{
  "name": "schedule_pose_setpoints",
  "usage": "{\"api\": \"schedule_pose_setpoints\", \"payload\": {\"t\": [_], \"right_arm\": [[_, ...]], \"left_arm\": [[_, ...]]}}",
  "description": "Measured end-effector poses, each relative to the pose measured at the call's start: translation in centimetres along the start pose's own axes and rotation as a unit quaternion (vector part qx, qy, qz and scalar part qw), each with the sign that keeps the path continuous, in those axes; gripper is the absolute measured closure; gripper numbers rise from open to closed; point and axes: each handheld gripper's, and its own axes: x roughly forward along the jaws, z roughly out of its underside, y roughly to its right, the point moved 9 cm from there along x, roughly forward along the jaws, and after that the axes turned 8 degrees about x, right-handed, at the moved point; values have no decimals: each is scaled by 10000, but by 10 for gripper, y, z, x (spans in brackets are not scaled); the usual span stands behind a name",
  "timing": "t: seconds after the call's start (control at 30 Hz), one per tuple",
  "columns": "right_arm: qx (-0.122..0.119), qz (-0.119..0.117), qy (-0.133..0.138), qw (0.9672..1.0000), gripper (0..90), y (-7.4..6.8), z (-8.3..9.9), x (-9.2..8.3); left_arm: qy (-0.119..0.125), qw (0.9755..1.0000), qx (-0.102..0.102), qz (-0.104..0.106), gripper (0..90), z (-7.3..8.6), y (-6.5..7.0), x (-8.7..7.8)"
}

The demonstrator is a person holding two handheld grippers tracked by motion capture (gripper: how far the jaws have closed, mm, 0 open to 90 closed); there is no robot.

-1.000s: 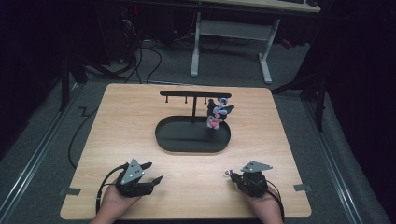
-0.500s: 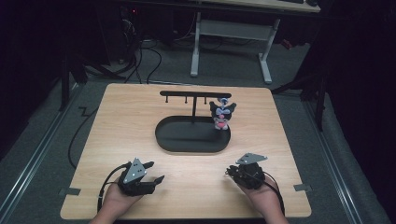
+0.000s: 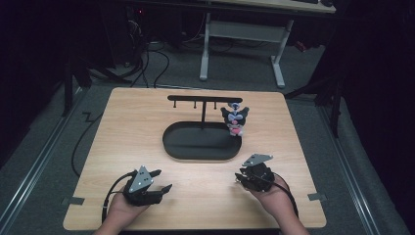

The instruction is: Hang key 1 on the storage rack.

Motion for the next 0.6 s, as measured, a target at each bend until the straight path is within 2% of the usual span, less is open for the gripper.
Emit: {"api": "schedule_pose_setpoints", "payload": {"t": [0.03,0.07,0.1,0.17,0.2,0.3,0.4,0.5,0.6], "right_arm": [[-17,-30,-56,10000,688,0,0,1],[-137,-131,-340,9992,666,1,-2,5],[-137,-131,-340,9992,666,1,-2,5],[-374,-149,-639,9971,661,1,-5,10],[-531,-224,-844,9948,662,-1,-6,12],[-720,-374,-1250,9888,678,-5,-10,17],[-963,-319,-1603,9818,715,-4,-10,19],[-1032,-404,-1884,9758,754,-5,-8,19],[-1092,-306,-2074,9717,821,-2,-5,18]], "left_arm": [[-4,10000,4,7,355,0,0,1],[-11,10000,12,5,355,0,1,1],[-13,10000,21,7,355,0,1,1],[-7,10000,22,9,355,-1,2,2],[-6,10000,22,3,355,-1,2,2],[-18,10000,19,-2,355,0,0,2],[-10,10000,3,-16,355,0,-1,1],[6,10000,-7,-18,355,0,-2,-1],[24,10000,-22,-22,355,0,-2,-1]]}}
